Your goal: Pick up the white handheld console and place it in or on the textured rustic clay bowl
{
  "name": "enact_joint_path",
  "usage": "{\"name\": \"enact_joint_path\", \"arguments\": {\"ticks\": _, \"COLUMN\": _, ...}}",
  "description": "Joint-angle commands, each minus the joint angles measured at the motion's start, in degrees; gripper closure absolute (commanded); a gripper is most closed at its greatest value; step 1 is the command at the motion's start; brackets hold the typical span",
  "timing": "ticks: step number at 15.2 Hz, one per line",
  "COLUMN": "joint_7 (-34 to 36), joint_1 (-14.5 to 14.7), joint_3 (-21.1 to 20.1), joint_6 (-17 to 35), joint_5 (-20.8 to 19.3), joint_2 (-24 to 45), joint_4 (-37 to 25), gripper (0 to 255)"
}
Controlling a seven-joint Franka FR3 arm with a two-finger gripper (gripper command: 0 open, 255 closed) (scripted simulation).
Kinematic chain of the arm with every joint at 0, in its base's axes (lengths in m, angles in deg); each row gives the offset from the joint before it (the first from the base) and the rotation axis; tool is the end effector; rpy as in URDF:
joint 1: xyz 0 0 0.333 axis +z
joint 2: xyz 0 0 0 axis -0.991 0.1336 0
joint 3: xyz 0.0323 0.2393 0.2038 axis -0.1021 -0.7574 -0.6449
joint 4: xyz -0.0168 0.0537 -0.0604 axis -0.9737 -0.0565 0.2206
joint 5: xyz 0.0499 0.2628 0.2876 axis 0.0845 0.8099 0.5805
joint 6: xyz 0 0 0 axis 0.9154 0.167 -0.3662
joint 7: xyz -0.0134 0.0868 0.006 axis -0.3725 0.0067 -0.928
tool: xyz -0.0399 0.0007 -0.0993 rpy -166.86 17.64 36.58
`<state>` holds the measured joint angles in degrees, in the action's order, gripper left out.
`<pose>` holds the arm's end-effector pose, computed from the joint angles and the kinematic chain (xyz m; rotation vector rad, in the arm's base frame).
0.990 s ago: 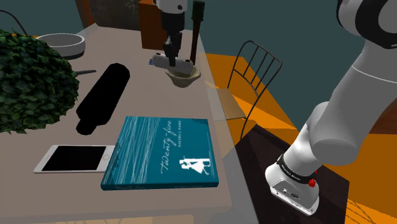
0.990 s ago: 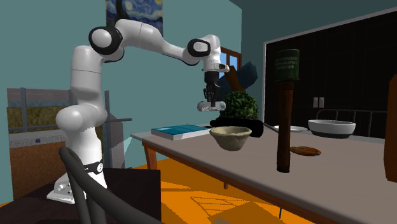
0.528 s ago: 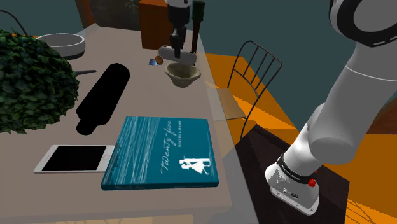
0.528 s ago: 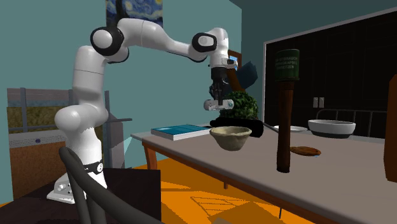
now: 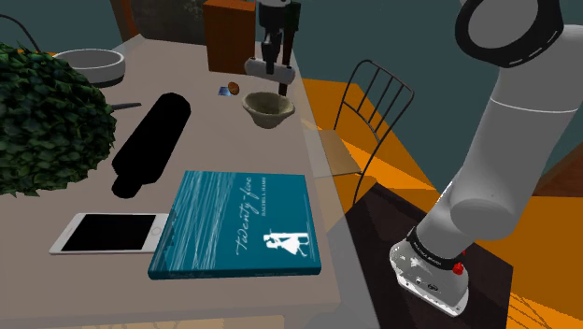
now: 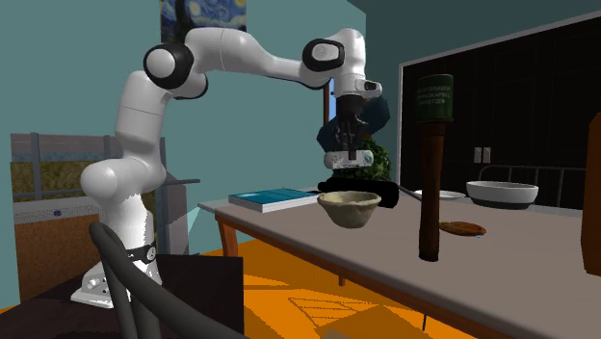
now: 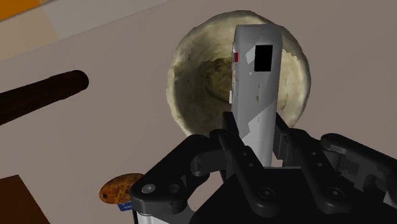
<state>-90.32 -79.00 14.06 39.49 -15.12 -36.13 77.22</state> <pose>0.6297 0.0560 0.5560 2.9671 0.8415 -0.0334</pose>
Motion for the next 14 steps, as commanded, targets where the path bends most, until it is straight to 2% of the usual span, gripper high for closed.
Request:
{"name": "enact_joint_path", "arguments": {"ticks": 1, "joint_7": -0.34, "joint_1": -0.25, "joint_3": 0.13, "joint_6": 1.57, "joint_5": 0.02, "joint_2": -0.05, "joint_4": 1.57, "gripper": 255}}
{"name": "enact_joint_path", "arguments": {"ticks": 14, "joint_7": 0.18, "joint_1": -0.36, "joint_3": 0.18, "joint_6": 10.69, "joint_5": -0.1, "joint_2": -0.11, "joint_4": 10.76, "gripper": 255}}
